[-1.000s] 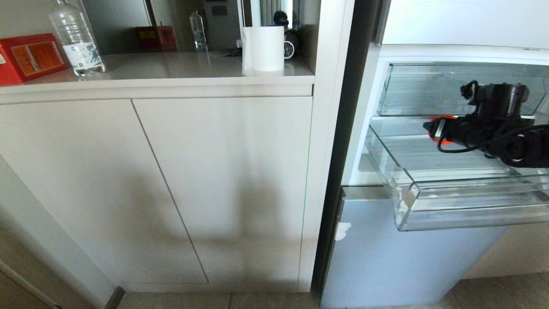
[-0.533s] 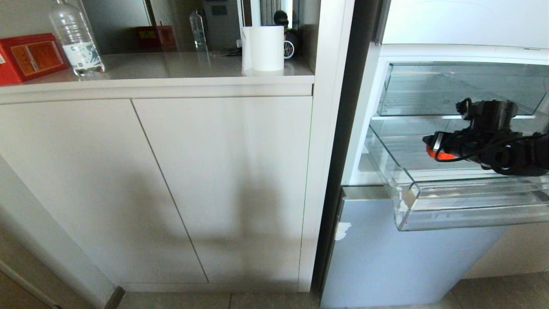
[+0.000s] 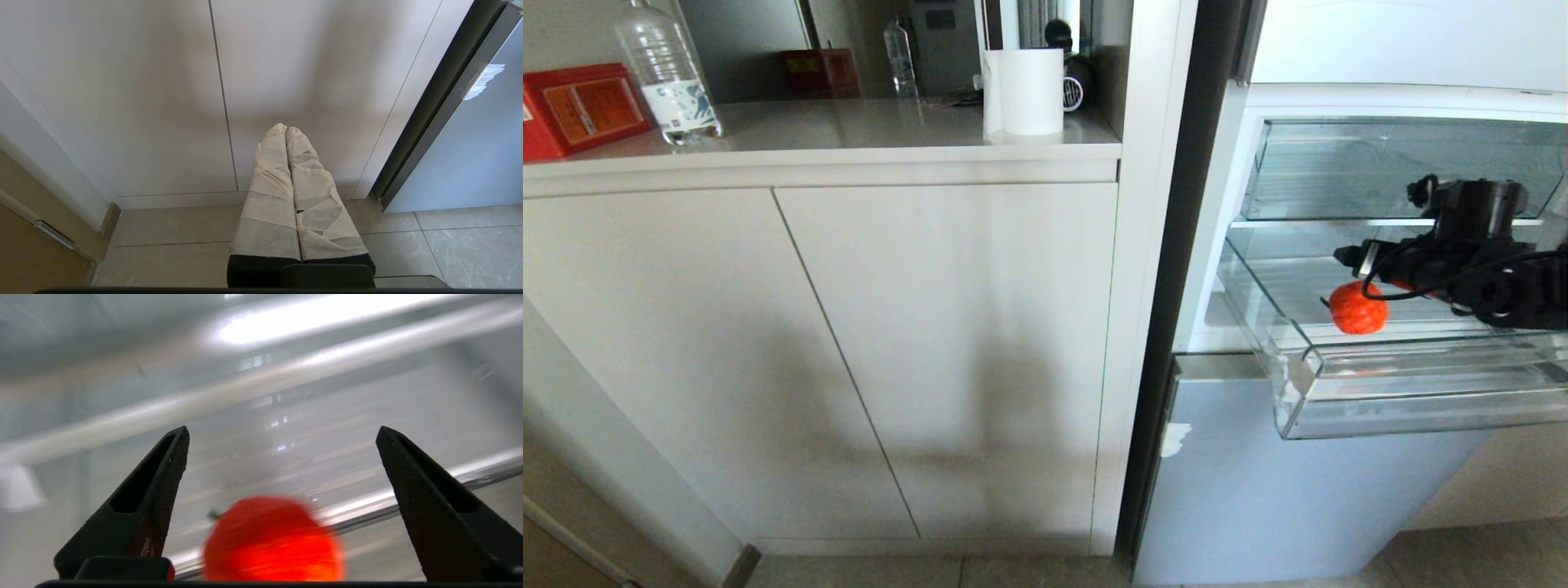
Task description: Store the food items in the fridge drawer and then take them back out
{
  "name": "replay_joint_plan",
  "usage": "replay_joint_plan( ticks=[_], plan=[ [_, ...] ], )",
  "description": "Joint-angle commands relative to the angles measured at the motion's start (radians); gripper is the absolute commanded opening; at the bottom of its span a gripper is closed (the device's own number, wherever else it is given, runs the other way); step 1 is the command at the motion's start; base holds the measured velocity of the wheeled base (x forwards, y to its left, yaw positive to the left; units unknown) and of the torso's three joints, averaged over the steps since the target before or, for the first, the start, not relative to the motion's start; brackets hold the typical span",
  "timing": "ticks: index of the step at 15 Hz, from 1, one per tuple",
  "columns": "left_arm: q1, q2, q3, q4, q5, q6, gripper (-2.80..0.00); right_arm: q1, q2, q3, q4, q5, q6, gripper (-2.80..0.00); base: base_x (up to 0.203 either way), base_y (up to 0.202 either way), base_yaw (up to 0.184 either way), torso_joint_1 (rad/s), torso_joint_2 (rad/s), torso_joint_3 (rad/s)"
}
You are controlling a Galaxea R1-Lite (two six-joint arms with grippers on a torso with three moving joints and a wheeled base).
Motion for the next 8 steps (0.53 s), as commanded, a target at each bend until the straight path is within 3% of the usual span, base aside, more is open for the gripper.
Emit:
replay_joint_plan(
  ticks=[1,5,8],
  plan=[
    [0.0,0.002,0.0,0.001,0.0,0.0,-2.8,-0.003,-0.177,0.063,-0.002,0.001,-0.001,-2.8,0.0,0.0,0.0,0.0,0.0,0.0],
    [0.0,0.002,0.0,0.001,0.0,0.0,-2.8,-0.02,-0.492,0.234,0.0,0.003,-0.001,-2.8,0.0,0.0,0.0,0.0,0.0,0.0],
    [0.0,0.002,0.0,0.001,0.0,0.0,-2.8,-0.03,-0.773,0.451,0.002,0.005,-0.006,-2.8,0.0,0.0,0.0,0.0,0.0,0.0]
  ],
)
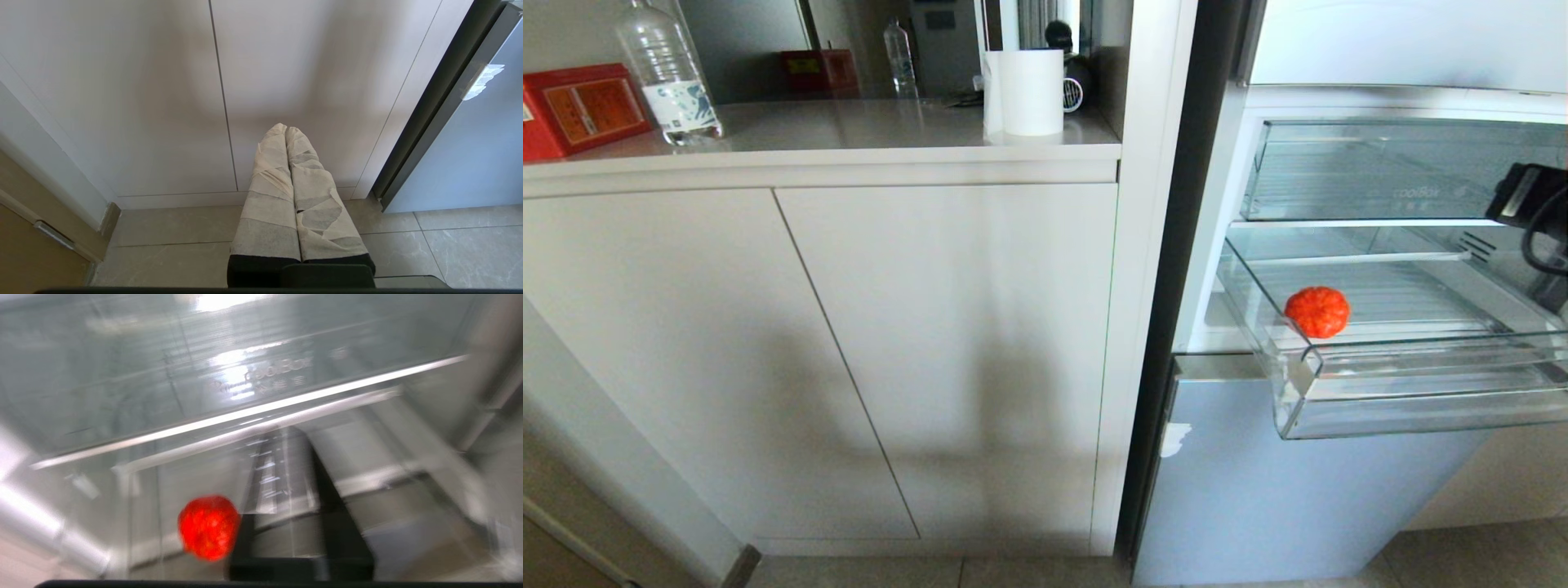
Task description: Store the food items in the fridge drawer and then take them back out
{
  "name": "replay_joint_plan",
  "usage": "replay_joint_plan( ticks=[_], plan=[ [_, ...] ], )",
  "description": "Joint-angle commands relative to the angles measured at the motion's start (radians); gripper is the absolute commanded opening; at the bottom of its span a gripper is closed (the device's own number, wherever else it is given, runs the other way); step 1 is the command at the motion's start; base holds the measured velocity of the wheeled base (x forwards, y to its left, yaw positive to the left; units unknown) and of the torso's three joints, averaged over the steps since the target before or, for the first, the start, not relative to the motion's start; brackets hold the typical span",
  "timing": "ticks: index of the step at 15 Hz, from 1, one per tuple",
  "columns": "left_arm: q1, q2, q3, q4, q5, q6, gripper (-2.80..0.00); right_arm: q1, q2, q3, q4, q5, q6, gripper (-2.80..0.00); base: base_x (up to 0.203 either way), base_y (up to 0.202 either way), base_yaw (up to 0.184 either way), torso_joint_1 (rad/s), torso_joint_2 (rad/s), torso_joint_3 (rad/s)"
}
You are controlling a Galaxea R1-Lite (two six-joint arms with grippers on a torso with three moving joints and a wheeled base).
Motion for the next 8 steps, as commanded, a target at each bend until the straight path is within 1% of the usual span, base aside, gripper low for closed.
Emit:
replay_joint_plan(
  ticks=[1,4,6,8],
  plan=[
    [0.0,0.002,0.0,0.001,0.001,0.0,-2.8,-0.005,-0.328,0.202,-0.001,0.006,-0.004,-2.8,0.0,0.0,0.0,0.0,0.0,0.0],
    [0.0,0.002,0.0,0.001,0.001,0.0,-2.8,-0.006,-0.651,0.5,0.01,0.024,-0.016,-2.8,0.0,0.0,0.0,0.0,0.0,0.0],
    [0.0,0.002,0.0,0.001,0.001,0.0,-2.8,-0.006,-0.844,0.739,0.035,0.033,-0.034,-2.8,0.0,0.0,0.0,0.0,0.0,0.0],
    [0.0,0.002,0.0,0.001,0.001,0.0,-2.8,-0.001,-1.005,0.943,0.053,0.046,-0.083,-2.8,0.0,0.0,0.0,0.0,0.0,0.0]
  ],
)
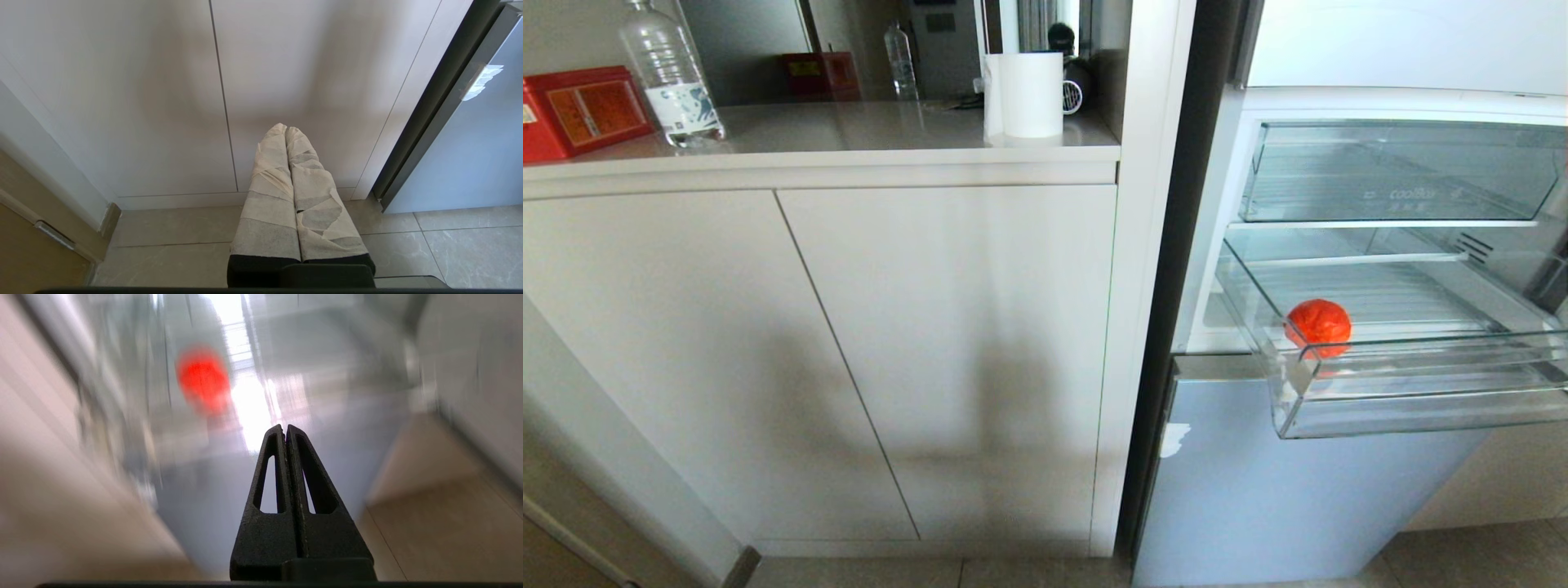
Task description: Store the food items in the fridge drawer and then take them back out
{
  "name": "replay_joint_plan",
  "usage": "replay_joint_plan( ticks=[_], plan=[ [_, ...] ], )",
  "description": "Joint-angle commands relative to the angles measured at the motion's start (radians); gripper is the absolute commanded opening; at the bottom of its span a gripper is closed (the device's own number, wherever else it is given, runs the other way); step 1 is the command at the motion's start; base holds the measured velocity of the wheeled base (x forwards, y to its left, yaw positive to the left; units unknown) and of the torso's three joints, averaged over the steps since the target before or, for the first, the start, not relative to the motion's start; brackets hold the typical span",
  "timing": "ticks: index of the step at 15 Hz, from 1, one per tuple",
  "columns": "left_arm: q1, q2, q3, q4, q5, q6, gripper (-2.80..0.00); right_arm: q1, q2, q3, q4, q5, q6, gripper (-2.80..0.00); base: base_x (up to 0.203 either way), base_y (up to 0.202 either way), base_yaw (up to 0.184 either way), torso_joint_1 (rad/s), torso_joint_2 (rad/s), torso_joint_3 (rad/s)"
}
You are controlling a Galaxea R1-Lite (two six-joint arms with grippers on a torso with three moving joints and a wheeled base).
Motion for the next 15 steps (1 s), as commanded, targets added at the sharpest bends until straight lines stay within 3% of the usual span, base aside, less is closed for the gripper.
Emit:
replay_joint_plan(
  ticks=[1,3,5,10,12,15],
  plan=[
    [0.0,0.002,0.0,0.001,0.0,0.0,-2.8,0.016,-0.286,0.22,0.007,0.007,-0.061,-2.8,0.0,0.0,0.0,0.0,0.0,0.0],
    [0.0,0.002,0.0,0.001,0.0,0.0,-2.8,0.061,-0.406,0.322,0.027,0.01,-0.133,-2.8,0.0,0.0,0.0,0.0,0.0,0.0],
    [0.0,0.002,0.0,0.001,0.0,0.0,-2.8,0.089,-0.478,0.344,0.153,0.008,-0.164,-2.8,0.0,0.0,0.0,0.0,0.0,0.0],
    [0.0,0.002,0.0,0.001,0.0,0.0,-2.8,0.13,-0.507,0.349,0.327,0.06,-0.144,-2.8,0.0,0.0,0.0,0.0,0.0,0.0],
    [0.0,0.002,0.0,0.001,0.0,0.0,-2.8,0.188,-0.565,0.345,0.348,0.073,-0.178,-2.8,0.0,0.0,0.0,0.0,0.0,0.0],
    [0.0,0.002,0.0,0.0,0.0,0.0,-2.8,0.182,-0.722,0.349,0.338,0.082,-0.194,-2.8,0.0,0.0,0.0,0.0,0.0,0.0]
  ],
)
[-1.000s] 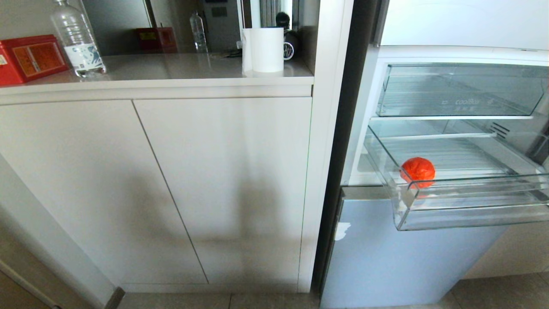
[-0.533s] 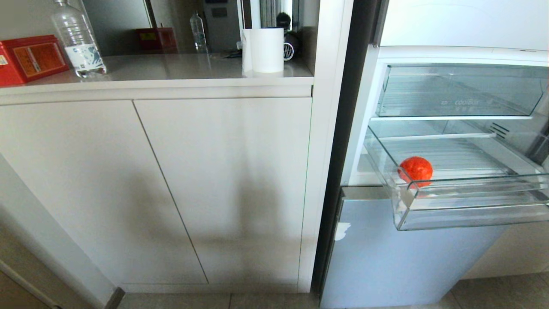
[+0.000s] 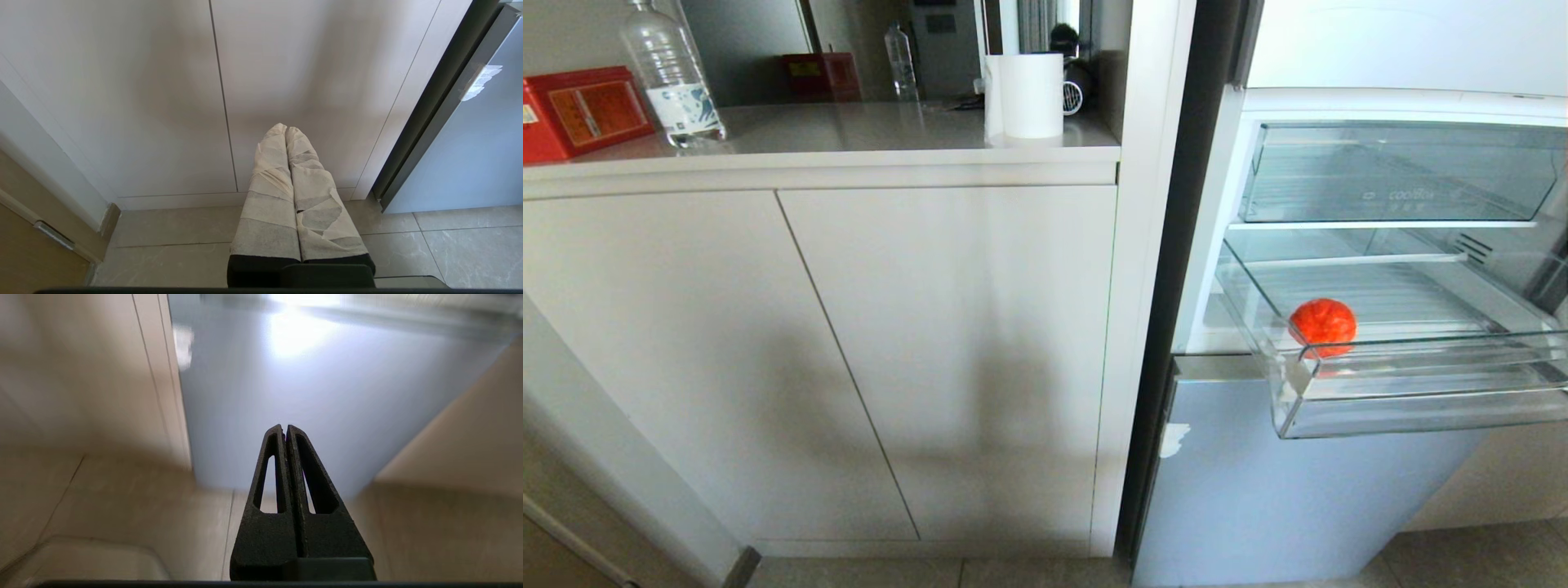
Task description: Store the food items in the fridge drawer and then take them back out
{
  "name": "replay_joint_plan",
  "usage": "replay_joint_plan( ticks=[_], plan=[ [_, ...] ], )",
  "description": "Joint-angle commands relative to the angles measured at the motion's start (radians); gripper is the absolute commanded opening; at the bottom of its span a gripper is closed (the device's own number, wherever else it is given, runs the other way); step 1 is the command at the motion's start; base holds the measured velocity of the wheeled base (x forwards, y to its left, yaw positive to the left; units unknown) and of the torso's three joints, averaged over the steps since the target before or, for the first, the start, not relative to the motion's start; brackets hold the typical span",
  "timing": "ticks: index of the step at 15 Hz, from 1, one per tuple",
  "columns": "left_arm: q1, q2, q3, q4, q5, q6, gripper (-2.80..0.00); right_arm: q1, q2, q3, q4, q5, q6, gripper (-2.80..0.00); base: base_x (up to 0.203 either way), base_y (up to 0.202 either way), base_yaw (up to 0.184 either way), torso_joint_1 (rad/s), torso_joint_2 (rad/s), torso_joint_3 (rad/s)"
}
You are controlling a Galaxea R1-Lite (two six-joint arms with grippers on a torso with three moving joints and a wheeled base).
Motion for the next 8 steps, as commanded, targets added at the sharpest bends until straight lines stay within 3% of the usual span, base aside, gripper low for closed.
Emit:
replay_joint_plan(
  ticks=[1,8],
  plan=[
    [0.0,0.002,0.0,0.001,0.0,-0.002,-2.8,0.0,-0.144,0.002,0.005,0.005,-0.004,-2.8,0.0,0.0,0.0,0.0,0.0,0.0],
    [0.0,0.002,0.0,0.001,0.0,-0.002,-2.8,-0.003,-0.14,0.003,0.006,0.002,0.042,-2.8,-0.001,0.0,-0.012,0.0,0.0,0.0]
  ],
)
